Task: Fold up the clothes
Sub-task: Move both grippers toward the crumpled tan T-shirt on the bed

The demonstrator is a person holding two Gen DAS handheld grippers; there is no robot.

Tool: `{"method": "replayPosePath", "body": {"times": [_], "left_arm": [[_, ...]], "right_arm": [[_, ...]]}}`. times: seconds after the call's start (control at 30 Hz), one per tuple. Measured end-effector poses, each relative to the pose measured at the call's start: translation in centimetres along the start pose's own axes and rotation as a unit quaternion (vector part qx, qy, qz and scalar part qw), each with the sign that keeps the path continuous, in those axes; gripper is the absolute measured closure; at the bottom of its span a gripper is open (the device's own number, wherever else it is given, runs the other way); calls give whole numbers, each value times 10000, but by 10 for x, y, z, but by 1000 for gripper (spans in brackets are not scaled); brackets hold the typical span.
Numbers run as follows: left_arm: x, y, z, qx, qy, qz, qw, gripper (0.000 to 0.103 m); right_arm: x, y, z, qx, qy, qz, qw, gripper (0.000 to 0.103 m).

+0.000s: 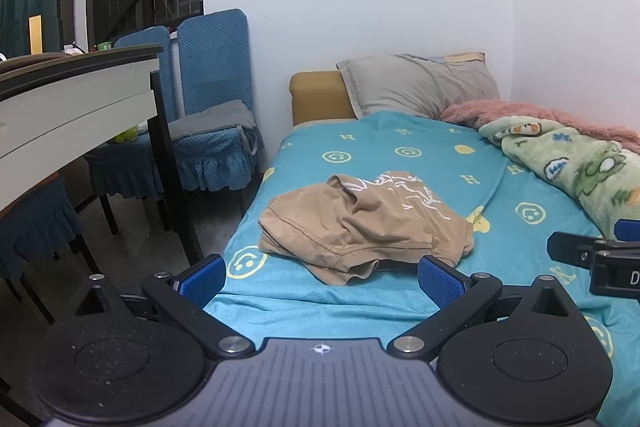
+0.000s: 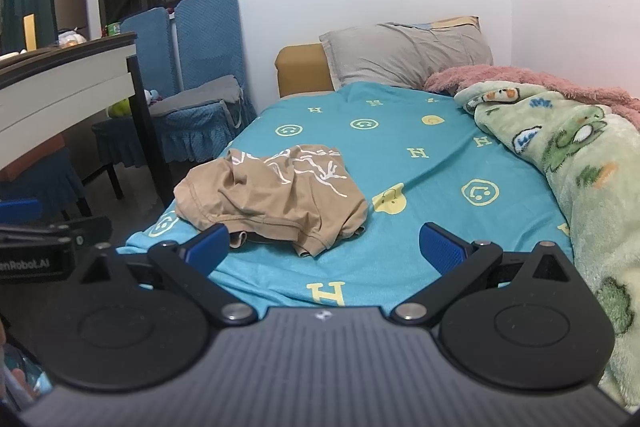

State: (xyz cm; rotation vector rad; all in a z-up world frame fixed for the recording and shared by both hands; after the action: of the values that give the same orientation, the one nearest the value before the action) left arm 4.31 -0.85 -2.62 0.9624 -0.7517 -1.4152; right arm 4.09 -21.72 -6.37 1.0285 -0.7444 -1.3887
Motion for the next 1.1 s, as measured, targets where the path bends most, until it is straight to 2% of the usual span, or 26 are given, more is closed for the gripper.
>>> {"method": "replayPosePath", "body": {"times": [0.2,0.33,0.47,0.53,0.67,0.77,0.87,1.0,1.1], "left_arm": [[-1,2,2,50,-228,80,9997,0],[3,6,5,82,-349,21,9994,0],[10,15,-3,113,-369,-327,9987,0],[15,22,-14,80,-412,-543,9976,0],[26,28,-55,-179,-389,-1128,9927,0],[32,17,-102,-656,-421,-1409,9869,7],[35,-1,-147,-1000,-464,-1501,9825,12],[42,-20,-188,-1257,-622,-1497,9787,19],[50,-31,-211,-1360,-646,-1643,9748,30]], "right_arm": [[-6,13,17,327,-217,33,9992,0],[-11,39,37,722,-297,-134,9969,0],[-11,84,46,973,-241,-558,9934,0],[-11,106,44,969,-408,-630,9925,0],[1,126,24,798,-439,-968,9911,0],[13,114,-1,628,-489,-1211,9894,0],[24,83,-32,361,-519,-1127,9916,0],[39,40,-75,-112,-350,-1055,9937,0],[45,19,-104,-400,-155,-1115,9928,0]]}}
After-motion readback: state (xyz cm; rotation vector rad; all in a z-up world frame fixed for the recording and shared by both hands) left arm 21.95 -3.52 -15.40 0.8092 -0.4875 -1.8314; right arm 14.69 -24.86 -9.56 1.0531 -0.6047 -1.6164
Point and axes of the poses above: each gripper's, at about its wrist camera, not at the fingertips, and z roughly against the way its jaws point, x to its right, y to its top, the point moved 5 cm from there along -z, roughly the way its jaws point, and after that the axes turned 5 degrees about y, right-handed, at the moved point
